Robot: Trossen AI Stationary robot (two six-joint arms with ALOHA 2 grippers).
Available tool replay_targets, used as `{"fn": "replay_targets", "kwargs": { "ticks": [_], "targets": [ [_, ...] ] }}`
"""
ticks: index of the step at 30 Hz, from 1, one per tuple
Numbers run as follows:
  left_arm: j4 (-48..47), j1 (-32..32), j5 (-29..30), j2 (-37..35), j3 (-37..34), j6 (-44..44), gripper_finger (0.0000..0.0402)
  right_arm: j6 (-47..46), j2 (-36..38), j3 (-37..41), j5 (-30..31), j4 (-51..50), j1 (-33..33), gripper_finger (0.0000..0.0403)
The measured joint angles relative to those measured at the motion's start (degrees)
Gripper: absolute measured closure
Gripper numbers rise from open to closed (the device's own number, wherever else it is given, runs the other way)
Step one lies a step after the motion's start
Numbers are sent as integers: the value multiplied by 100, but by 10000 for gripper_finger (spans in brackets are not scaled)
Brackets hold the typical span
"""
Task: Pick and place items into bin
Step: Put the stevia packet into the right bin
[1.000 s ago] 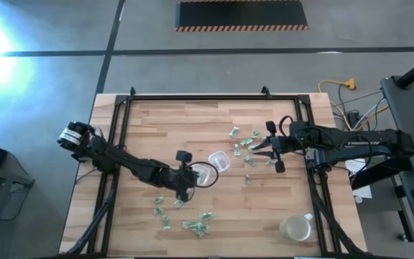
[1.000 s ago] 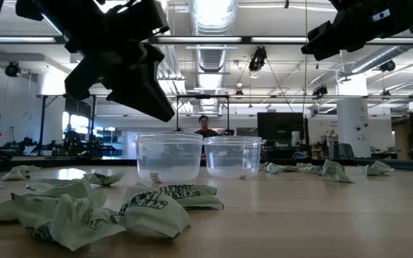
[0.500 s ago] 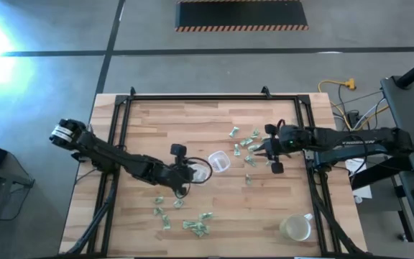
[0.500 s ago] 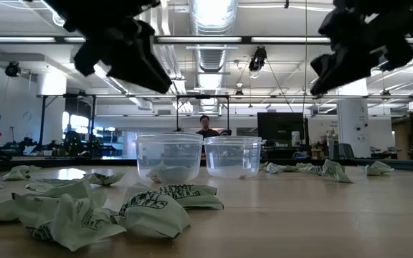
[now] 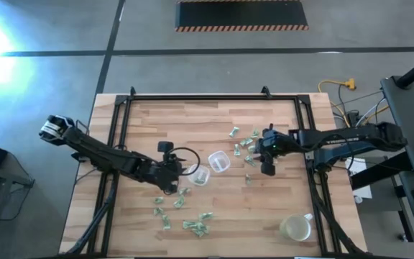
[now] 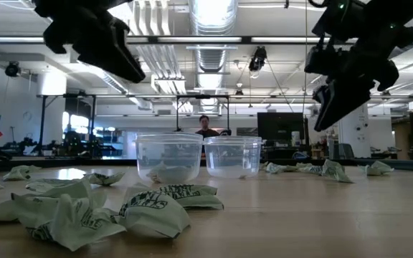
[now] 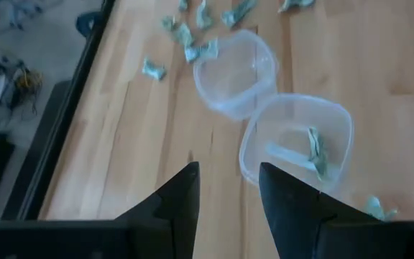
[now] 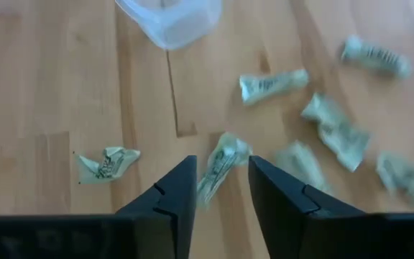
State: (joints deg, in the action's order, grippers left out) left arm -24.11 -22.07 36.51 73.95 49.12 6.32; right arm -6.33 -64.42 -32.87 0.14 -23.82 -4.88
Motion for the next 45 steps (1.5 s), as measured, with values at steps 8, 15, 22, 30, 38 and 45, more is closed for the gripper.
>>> {"fn": "replay_targets", "kwargs": {
  "ticks": [8,15,22,30,38,45],
  "targets": [
    [-851,-139,-7,-27,-5,842,273,-607,-954,-211,130,17,127,280],
    [-748,-186,-19,-22,22,1070,273,-702,-1623,-294,177,20,155,295],
    [-757,-364,-35,9,17,1439,273,-704,-1823,-314,350,164,166,308],
    [-784,-714,-37,124,13,1589,273,-900,-1830,-299,352,169,251,327],
    [-773,-804,-37,129,13,1600,273,-983,-1830,-228,472,175,317,348],
    [-760,-804,-33,129,13,1598,273,-837,-1830,-203,858,169,316,381]
  ]
}}
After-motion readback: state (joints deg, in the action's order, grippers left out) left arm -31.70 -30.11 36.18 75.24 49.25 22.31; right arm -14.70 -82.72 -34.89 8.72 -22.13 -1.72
